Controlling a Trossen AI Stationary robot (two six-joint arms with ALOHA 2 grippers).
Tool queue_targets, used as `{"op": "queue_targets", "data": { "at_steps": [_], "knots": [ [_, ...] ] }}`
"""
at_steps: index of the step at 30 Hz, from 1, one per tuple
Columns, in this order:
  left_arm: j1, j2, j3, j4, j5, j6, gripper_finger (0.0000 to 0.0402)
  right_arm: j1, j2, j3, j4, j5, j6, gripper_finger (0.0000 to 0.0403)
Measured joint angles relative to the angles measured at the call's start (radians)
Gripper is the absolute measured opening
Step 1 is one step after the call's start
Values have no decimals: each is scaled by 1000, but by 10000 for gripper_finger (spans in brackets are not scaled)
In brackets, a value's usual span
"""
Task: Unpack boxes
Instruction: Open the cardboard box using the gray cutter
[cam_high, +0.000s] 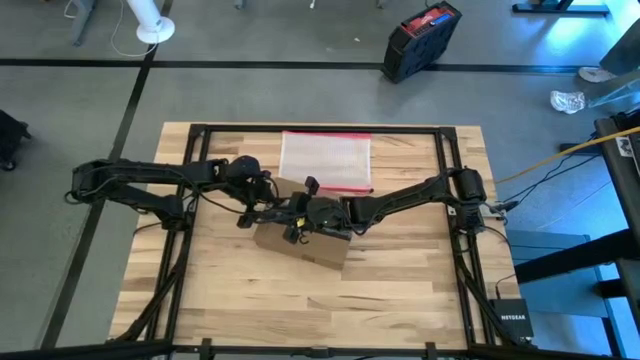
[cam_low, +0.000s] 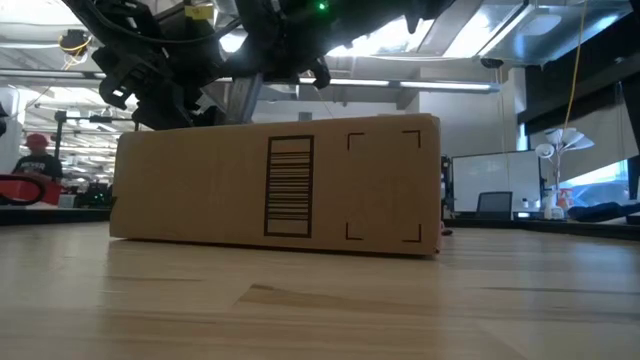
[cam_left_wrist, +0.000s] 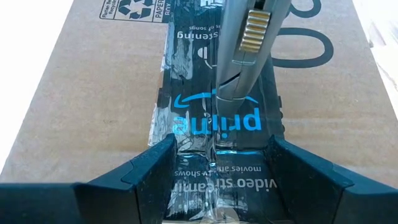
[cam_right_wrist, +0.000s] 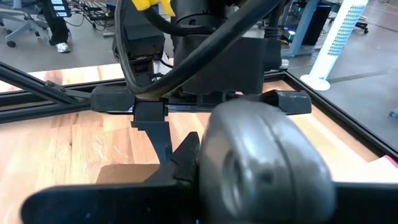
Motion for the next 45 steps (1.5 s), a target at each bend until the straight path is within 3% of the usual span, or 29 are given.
{"op": "queue_targets", "data": {
  "at_steps": [27,45],
  "knots": [
    [15,3,3,28,-4,7,249,12,-77,-2,-198,-1,-61,63],
    [16,10,65,-19,-9,31,249,-32,-38,-5,-74,-135,-58,63]
  ]
}}
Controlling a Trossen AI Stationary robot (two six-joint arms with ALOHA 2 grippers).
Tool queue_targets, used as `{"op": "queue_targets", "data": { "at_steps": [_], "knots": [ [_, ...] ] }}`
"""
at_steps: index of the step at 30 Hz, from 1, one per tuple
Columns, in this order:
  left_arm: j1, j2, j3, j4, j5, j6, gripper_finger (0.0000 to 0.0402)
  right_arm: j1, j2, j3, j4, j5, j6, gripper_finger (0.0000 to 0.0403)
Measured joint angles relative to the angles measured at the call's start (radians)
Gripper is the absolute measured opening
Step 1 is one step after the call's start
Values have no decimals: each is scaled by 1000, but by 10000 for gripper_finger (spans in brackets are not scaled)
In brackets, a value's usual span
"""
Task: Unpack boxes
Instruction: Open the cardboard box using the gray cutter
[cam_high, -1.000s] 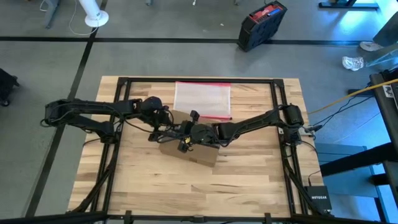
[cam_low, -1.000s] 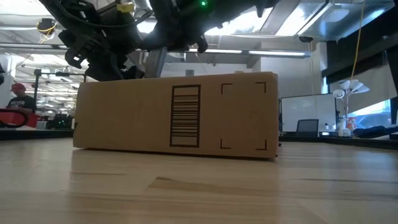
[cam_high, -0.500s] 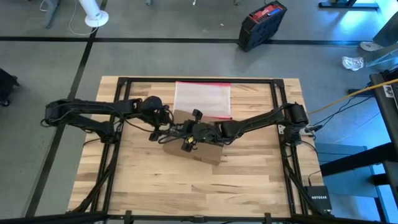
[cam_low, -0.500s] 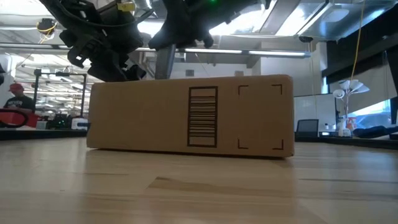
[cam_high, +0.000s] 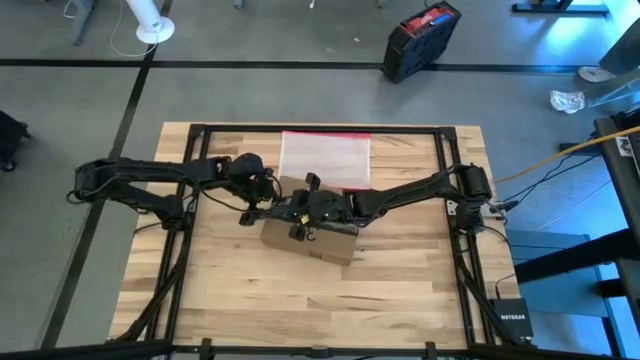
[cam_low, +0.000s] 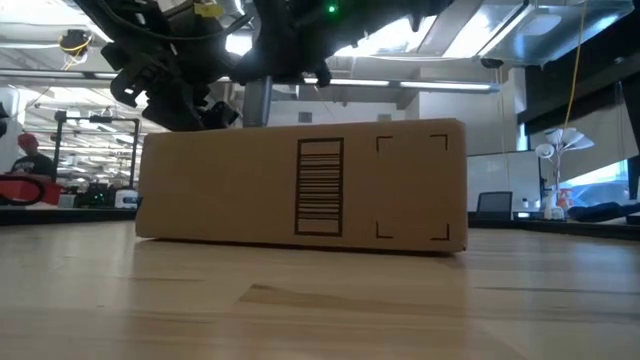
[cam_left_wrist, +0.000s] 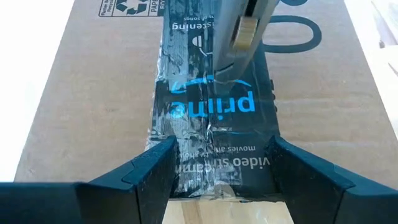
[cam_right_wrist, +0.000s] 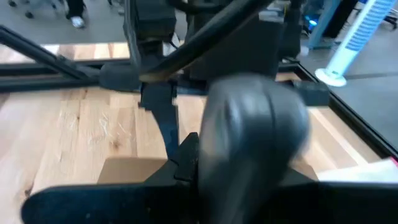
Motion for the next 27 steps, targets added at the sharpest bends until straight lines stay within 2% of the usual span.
{"op": "queue_targets", "data": {
  "at_steps": [11,17,21,27],
  "knots": [
    [-1,2,31,2,24,-52,249,-12,26,0,102,-73,-5,63],
    [-2,1,72,-6,61,-23,249,-16,26,1,124,-86,-5,63],
    [-2,47,73,-66,110,-8,249,-21,26,1,134,-94,-3,63],
    [-21,128,71,-33,135,-7,249,-24,28,1,147,-82,-8,63]
  ]
}}
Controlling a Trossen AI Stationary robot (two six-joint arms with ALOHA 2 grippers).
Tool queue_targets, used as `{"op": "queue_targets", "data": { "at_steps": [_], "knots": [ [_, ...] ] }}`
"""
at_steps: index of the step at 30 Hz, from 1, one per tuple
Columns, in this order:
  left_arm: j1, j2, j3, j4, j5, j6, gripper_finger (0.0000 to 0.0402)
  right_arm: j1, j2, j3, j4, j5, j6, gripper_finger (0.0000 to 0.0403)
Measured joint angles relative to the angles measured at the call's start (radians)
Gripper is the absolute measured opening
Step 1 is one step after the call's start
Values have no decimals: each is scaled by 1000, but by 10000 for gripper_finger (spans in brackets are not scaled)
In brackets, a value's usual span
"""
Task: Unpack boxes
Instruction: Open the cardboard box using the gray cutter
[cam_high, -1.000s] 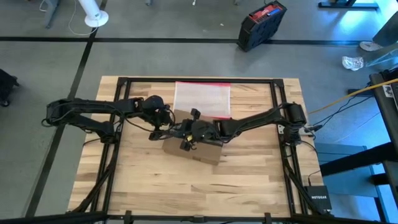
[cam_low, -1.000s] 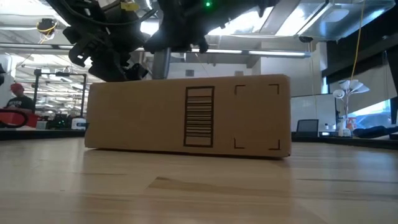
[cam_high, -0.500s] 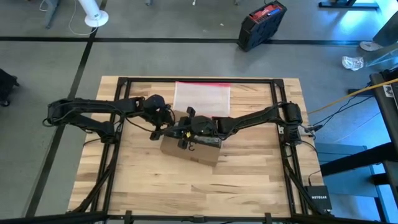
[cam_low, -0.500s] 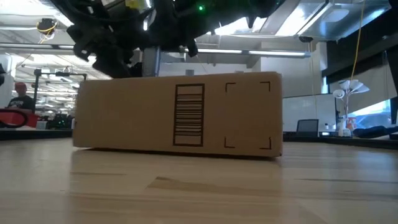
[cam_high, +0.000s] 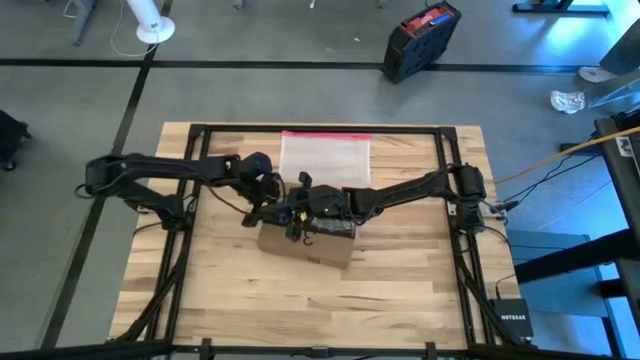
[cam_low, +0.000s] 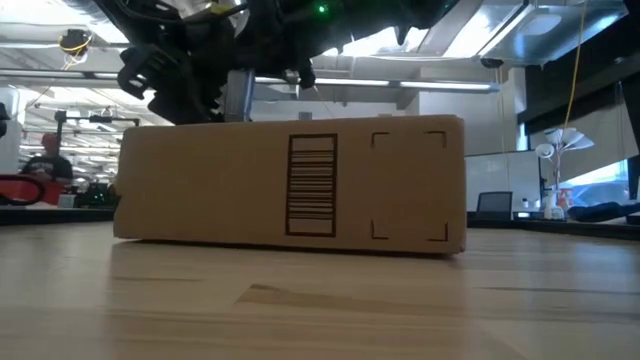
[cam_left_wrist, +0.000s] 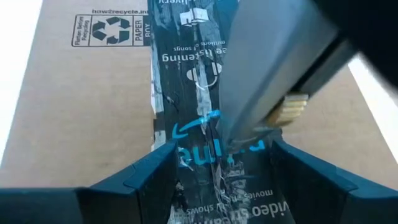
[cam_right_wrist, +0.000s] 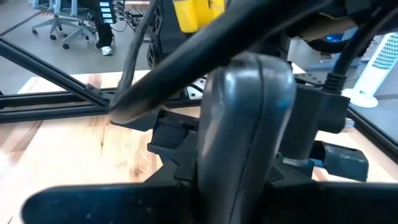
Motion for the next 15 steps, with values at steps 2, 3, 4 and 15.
{"op": "queue_targets", "data": {
  "at_steps": [2,3,4,15],
  "knots": [
    [-1,6,-1,0,-2,-1,249,2,0,0,0,6,0,63],
    [-1,6,-1,-1,-2,-4,249,2,0,0,0,10,-1,63],
    [-1,6,-1,-2,-2,-7,249,8,0,4,-5,16,-2,63],
    [3,7,-1,-18,-11,-4,249,27,0,95,-188,81,-57,63]
  ]
}}
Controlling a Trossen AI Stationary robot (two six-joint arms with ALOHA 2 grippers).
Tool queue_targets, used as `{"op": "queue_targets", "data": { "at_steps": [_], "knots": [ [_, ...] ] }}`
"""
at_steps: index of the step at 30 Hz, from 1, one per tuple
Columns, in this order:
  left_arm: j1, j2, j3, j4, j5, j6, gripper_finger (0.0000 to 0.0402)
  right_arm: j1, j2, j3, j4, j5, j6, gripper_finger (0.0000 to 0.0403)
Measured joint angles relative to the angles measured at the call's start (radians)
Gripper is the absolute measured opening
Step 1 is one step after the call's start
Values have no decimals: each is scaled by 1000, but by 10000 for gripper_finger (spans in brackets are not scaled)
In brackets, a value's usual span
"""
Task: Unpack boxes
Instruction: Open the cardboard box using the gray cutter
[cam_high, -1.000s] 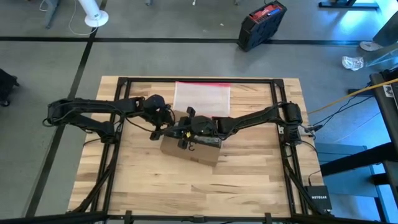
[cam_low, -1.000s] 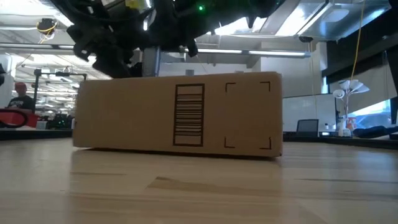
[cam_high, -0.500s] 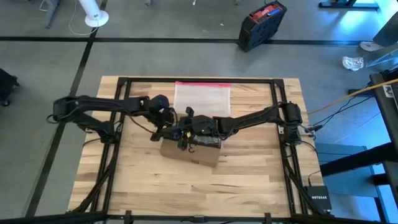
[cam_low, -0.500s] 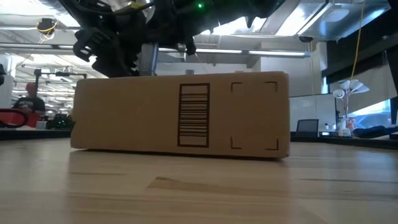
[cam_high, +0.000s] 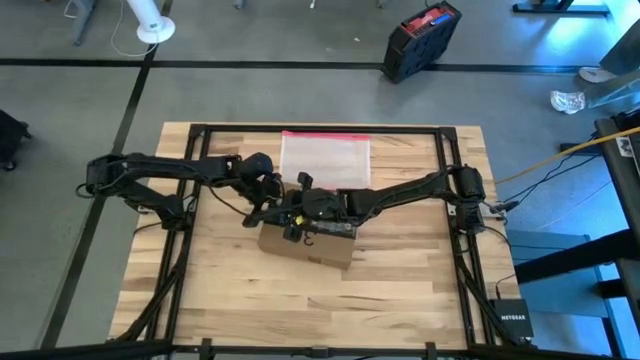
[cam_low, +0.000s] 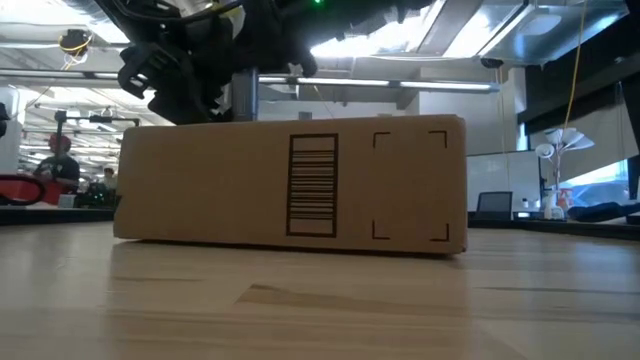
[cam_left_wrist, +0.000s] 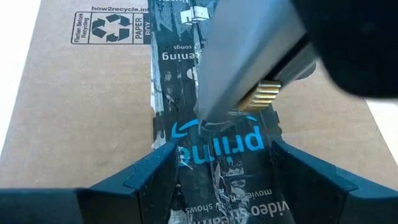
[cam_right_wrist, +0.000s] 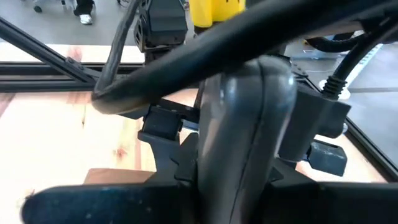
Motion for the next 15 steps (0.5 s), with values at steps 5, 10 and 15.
{"op": "queue_targets", "data": {
  "at_steps": [5,10,15],
  "knots": [
    [0,0,0,1,0,0,249,2,0,31,-47,31,-18,63],
    [1,1,0,1,-3,-2,249,-1,0,36,-78,32,3,63],
    [1,1,-1,1,-4,-3,249,0,0,36,-74,33,24,63]
  ]
}}
